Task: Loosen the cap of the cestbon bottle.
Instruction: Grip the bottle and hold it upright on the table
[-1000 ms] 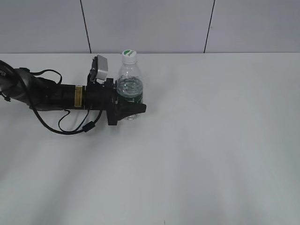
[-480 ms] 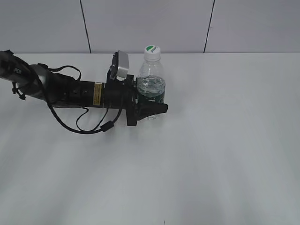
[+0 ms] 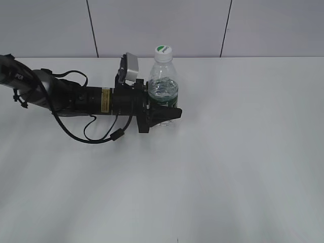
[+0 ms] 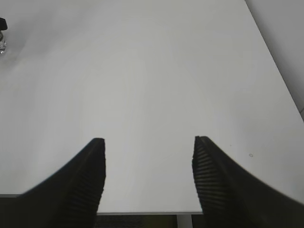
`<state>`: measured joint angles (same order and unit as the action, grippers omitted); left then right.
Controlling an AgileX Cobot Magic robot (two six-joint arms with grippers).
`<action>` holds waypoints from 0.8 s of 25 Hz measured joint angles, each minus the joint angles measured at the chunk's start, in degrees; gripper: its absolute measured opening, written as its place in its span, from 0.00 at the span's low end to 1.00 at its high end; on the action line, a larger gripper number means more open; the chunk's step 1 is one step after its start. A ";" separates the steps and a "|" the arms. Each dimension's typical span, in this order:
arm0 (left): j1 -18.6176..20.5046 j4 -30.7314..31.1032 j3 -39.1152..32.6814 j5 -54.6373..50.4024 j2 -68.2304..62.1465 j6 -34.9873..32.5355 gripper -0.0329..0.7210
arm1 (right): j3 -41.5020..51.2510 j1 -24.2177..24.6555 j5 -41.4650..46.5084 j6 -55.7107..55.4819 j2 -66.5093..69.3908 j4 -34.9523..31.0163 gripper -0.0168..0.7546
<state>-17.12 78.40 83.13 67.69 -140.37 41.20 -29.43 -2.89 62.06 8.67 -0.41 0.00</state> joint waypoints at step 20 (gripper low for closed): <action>0.00 -0.89 0.00 -0.05 0.00 0.05 0.59 | -0.21 0.00 -0.36 -1.43 0.00 -1.72 0.60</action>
<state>-17.12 77.50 83.13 67.64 -140.37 41.25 -29.64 -2.89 61.70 7.25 -0.41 -1.72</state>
